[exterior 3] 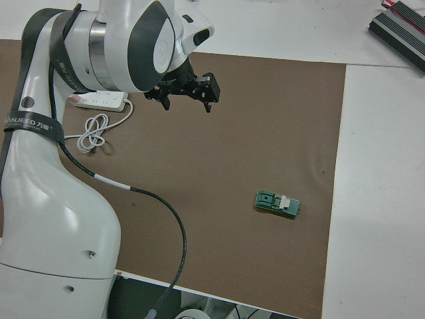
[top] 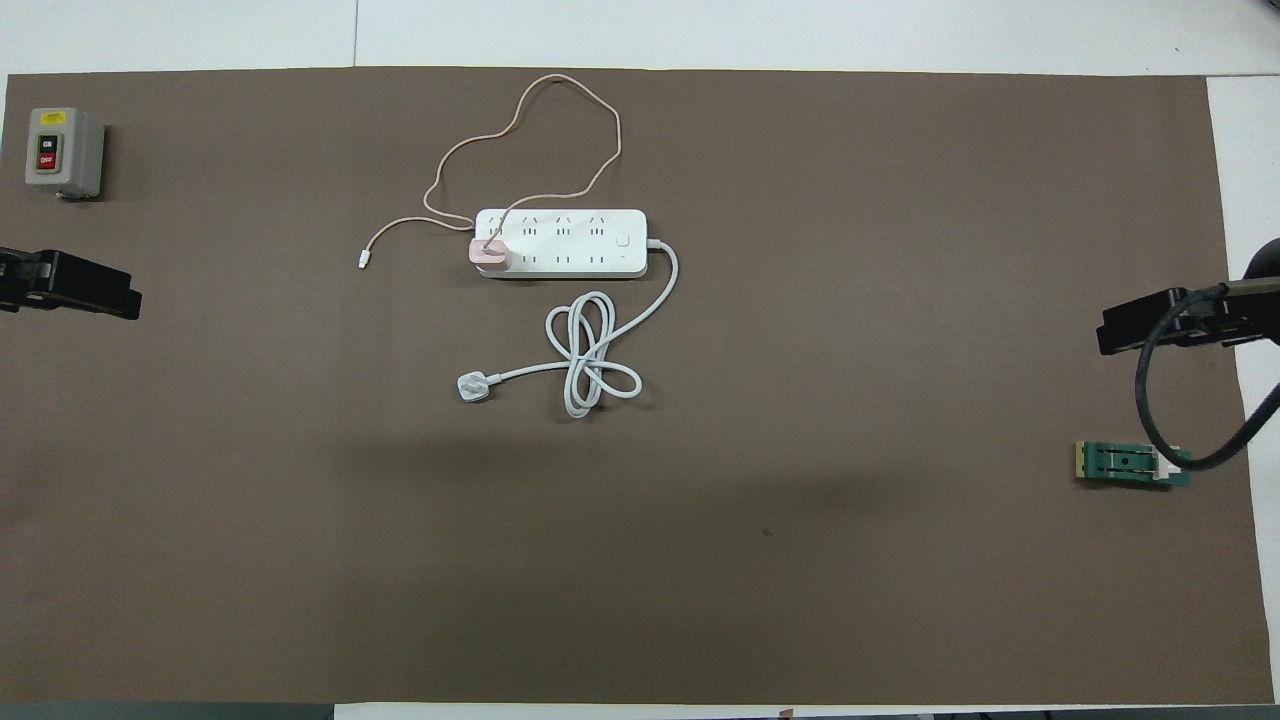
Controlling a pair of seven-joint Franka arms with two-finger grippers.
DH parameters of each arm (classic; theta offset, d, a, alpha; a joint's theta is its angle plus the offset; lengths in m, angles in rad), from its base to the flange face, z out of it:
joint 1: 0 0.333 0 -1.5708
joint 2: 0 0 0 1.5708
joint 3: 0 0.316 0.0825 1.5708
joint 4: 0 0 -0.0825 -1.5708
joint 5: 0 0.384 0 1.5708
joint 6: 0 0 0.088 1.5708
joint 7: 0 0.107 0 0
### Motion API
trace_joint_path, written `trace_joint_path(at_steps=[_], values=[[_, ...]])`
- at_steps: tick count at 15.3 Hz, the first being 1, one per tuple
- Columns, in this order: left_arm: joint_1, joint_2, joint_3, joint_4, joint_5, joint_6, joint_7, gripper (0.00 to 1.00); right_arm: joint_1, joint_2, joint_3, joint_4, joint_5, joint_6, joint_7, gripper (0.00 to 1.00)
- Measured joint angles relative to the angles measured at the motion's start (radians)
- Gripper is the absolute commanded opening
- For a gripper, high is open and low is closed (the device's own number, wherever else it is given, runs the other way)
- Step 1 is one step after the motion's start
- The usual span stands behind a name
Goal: Plug charger into power strip
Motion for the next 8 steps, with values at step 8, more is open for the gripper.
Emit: trace_joint_path(at_steps=[8], values=[[-0.003, 0.005, 0.001, 0.0, 0.005, 0.009, -0.003, 1.0, 0.0, 0.0, 0.0, 0.0, 0.0, 0.0, 0.0, 1.0]])
